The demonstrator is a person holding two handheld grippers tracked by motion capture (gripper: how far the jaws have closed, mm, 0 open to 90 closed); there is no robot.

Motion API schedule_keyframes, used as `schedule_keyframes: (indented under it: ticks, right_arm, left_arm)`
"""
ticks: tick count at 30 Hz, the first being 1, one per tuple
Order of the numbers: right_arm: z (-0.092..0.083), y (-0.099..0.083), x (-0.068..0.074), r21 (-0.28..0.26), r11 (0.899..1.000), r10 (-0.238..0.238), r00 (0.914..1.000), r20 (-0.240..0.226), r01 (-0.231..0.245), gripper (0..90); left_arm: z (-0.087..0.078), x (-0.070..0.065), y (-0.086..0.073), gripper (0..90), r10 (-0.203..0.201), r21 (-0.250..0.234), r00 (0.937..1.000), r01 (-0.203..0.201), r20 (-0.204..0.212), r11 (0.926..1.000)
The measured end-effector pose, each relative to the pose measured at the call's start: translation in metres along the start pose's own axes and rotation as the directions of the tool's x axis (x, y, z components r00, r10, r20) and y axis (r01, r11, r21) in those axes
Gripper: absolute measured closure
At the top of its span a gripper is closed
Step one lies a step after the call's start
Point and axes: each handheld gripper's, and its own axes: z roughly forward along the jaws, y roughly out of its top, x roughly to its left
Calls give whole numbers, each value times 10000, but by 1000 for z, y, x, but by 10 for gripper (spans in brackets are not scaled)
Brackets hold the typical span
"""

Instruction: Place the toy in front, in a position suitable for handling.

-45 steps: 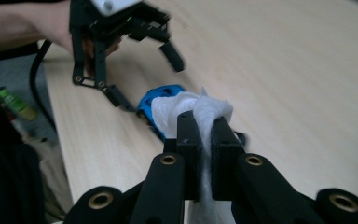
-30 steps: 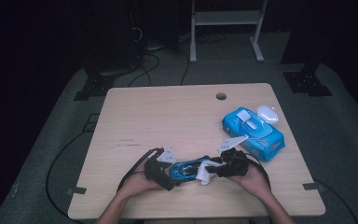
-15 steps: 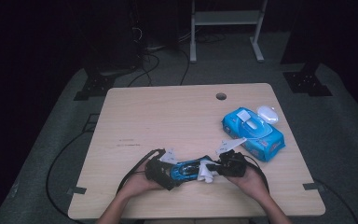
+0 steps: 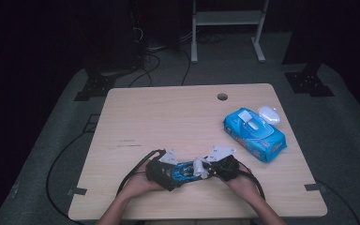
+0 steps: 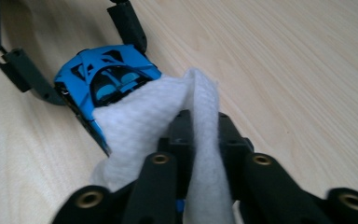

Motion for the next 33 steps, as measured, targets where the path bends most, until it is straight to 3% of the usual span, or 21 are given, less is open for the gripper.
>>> schedule_keyframes:
  ticks: [2,8,11,14,16,18,21,24,26,28,33]
  right_arm:
    - [-3,0,-2,16,9999,141,9999,-70,-141,676]
    - [-19,1,-18,-139,9948,988,9910,-907,-1004,541]
    - [-27,0,-22,-102,9951,967,9884,-1176,-985,504]
    - [-30,-1,-22,-252,9935,1045,9767,-1875,-1112,475]
    - [-26,0,-19,-320,9945,905,9709,-2219,-1000,466]
    - [-17,4,-13,-175,9968,719,9706,-2296,-780,461]
    - [-1,8,-8,4,9972,734,9760,-2050,-749,468]
    - [13,6,-8,262,9939,1101,9710,-2123,-1070,501]
    - [14,4,-8,140,9918,1267,9653,-2282,-1269,540]
    - [12,3,-8,121,9924,1219,9664,-2265,-1223,586]
    - [6,-4,-18,-11,9851,1672,9596,-2264,-1719,708]
  left_arm:
    - [0,0,0,161,69,30,10000,-69,-20,10000]
    - [-2,0,1,161,114,-37,9999,-114,-8,9999]
    - [-2,1,0,204,121,-83,9999,-120,31,9999]
    - [-2,1,0,206,47,-91,10000,-47,76,9999]
    - [-1,1,0,210,55,-95,10000,-54,76,9999]
    - [-1,1,1,210,4,-91,9999,-3,104,10000]
    - [-1,0,1,209,2,-82,10000,-2,82,10000]
    - [0,1,1,189,-23,-51,9999,24,153,10000]
    - [0,1,0,183,-50,58,9999,50,135,10000]
    - [0,1,0,206,-1,29,10000,0,86,10000]
    - [0,0,1,217,137,79,9999,-137,7,9999]
